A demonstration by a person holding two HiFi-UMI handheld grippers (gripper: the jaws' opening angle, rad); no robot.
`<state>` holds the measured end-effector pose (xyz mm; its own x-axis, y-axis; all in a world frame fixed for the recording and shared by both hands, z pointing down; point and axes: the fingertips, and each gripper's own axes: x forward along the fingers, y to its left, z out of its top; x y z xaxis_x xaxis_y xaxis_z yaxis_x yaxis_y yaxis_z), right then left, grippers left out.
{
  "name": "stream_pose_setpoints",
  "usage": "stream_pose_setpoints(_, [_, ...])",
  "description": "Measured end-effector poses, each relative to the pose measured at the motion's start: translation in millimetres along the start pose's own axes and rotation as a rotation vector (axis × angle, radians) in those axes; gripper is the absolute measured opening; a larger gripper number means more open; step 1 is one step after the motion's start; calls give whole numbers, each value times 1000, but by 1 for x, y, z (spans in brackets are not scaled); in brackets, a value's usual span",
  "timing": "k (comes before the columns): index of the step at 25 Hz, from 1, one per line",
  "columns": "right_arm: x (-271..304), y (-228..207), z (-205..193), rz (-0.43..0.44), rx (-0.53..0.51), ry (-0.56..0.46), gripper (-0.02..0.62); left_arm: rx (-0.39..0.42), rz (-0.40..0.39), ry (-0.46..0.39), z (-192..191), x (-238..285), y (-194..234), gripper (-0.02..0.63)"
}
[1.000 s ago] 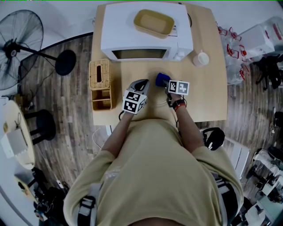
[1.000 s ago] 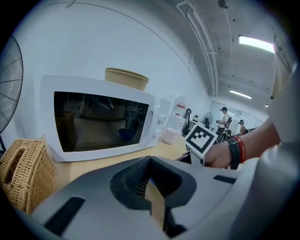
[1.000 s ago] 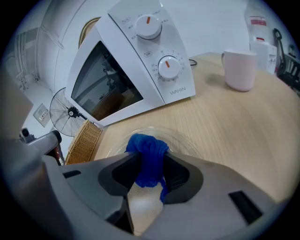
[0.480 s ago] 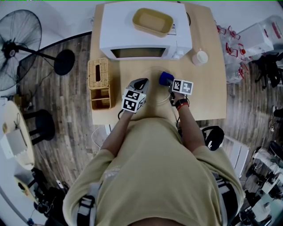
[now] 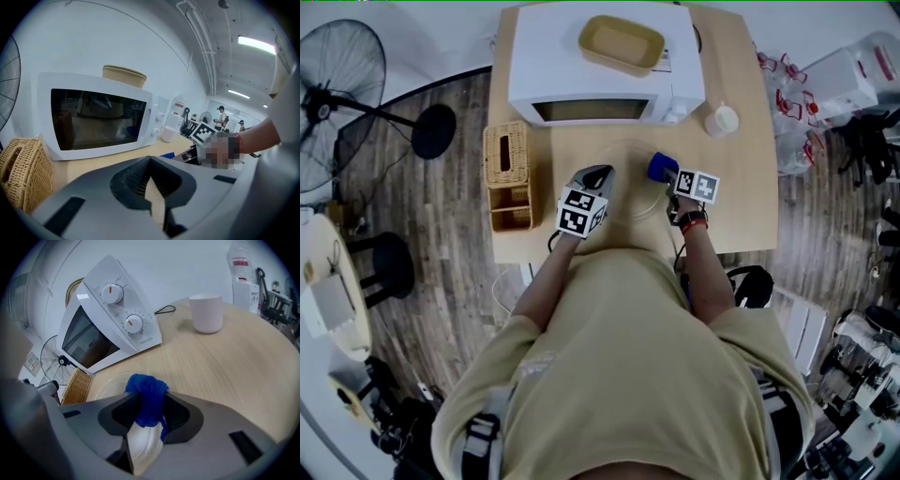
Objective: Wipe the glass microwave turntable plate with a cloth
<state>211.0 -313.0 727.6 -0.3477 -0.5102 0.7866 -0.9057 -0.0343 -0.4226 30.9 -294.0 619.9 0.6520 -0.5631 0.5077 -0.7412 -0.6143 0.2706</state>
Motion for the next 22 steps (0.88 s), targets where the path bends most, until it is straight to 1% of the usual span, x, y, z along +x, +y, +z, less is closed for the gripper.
stream_pose_setpoints(9, [-5,-5,-1,-21,-3,-8,163,-3,9,-2,-1,-4,0,18])
stream_pose_setpoints(13, [-7,8,2,-2,-31,-10,132,-9,16,-9,-2,-8,1,18])
stream_pose_setpoints(17, [-5,28,-1,53,-42,-3,124,-17,25,-7,-7,-12,3,18])
stream_pose_setpoints(22, [3,66,-19,155,-56,25,123,-28,48,-18,-9,-22,7,18])
